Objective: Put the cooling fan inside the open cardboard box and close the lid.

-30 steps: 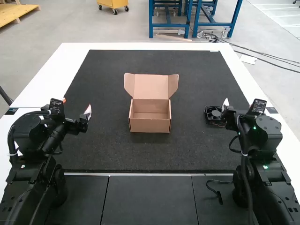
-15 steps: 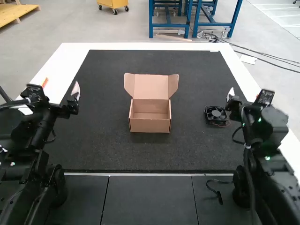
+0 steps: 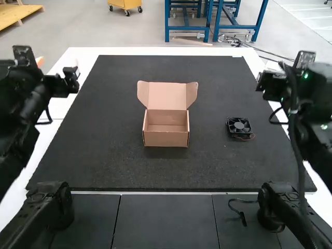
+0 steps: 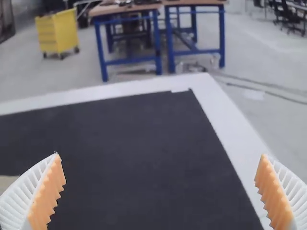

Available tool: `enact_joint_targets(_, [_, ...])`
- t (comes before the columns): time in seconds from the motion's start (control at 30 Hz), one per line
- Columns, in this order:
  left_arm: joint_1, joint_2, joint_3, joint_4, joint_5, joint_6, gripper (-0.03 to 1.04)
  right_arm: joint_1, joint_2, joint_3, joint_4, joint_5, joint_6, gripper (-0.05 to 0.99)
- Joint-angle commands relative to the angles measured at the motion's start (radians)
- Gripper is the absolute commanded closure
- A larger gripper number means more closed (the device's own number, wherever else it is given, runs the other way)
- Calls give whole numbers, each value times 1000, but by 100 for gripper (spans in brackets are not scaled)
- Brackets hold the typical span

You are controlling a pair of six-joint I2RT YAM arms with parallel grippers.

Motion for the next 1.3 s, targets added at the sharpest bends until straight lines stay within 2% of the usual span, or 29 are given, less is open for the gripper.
enact_joint_targets(0.0, [-2, 93, 91, -28, 11, -28, 4, -7, 79, 145, -70, -13, 3, 3])
enact_joint_targets(0.1, [-2, 209, 191, -111, 10, -19, 4, -12, 205, 275, -220, -13, 14, 3])
enact_joint_targets(0.2, [-17, 301, 298, -180, 17, 19, 4, -7, 265, 350, -255, -13, 14, 3])
enact_joint_targets(0.27, [-40, 347, 352, -209, 20, 41, 4, -12, 306, 384, -301, -10, 14, 3])
enact_joint_targets(0.33, [-81, 389, 396, -227, 26, 45, 4, -13, 361, 436, -386, -9, 14, 3])
enact_joint_targets(0.4, [-141, 425, 430, -255, 48, 45, 4, -13, 418, 491, -459, -9, 34, 3])
enact_joint_targets(0.6, [-371, 464, 475, -315, 48, 42, 4, -36, 576, 665, -585, -4, 41, 3])
enact_joint_targets(0.73, [-508, 462, 452, -362, 19, 36, 4, -65, 694, 761, -683, -33, 4, 3])
enact_joint_targets(0.87, [-606, 448, 427, -390, -13, 35, 4, -95, 766, 812, -740, -64, -51, 3])
enact_joint_targets(0.97, [-655, 432, 410, -416, -49, 35, 4, -118, 805, 797, -771, -116, -68, 3])
enact_joint_targets(1.07, [-689, 421, 386, -448, -87, 39, 4, -150, 820, 754, -774, -130, -86, 3])
enact_joint_targets(1.17, [-707, 402, 373, -497, -109, 58, 4, -185, 826, 697, -746, -133, -120, 3])
enact_joint_targets(1.27, [-713, 372, 346, -508, -141, 76, 4, -199, 828, 643, -732, -135, -149, 3])
